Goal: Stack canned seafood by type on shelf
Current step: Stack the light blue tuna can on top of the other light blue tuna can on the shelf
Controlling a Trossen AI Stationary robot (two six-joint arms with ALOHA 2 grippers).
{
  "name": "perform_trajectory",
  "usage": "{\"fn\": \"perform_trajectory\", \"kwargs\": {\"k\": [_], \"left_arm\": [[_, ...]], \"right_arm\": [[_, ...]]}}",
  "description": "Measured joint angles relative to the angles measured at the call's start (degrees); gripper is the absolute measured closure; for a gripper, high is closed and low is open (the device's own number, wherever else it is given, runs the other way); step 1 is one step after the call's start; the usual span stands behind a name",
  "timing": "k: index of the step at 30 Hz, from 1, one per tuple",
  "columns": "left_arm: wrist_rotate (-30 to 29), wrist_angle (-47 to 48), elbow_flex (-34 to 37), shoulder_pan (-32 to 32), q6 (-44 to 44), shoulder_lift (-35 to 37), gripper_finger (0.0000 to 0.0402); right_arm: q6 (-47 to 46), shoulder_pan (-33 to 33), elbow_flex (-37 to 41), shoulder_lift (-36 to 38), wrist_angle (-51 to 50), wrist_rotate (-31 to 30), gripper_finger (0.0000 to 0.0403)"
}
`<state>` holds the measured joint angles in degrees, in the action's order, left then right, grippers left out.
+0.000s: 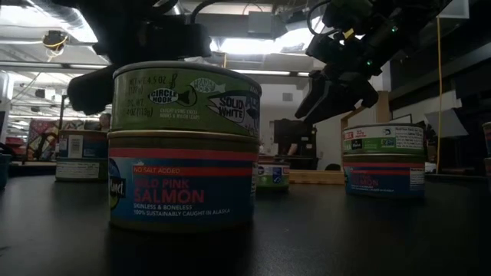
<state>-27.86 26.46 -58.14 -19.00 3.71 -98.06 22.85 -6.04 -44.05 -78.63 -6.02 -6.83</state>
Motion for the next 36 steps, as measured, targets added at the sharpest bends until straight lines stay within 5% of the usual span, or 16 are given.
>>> {"fn": "perform_trajectory", "kwargs": {"k": [36], "left_arm": [[-4.6, 1.7, -3.7, 16.1, -10.1, 0.1, 0.0402]], "right_arm": [[0.0, 0.0, 0.0, 0.0, 0.0, 0.0, 0.0141]]}}
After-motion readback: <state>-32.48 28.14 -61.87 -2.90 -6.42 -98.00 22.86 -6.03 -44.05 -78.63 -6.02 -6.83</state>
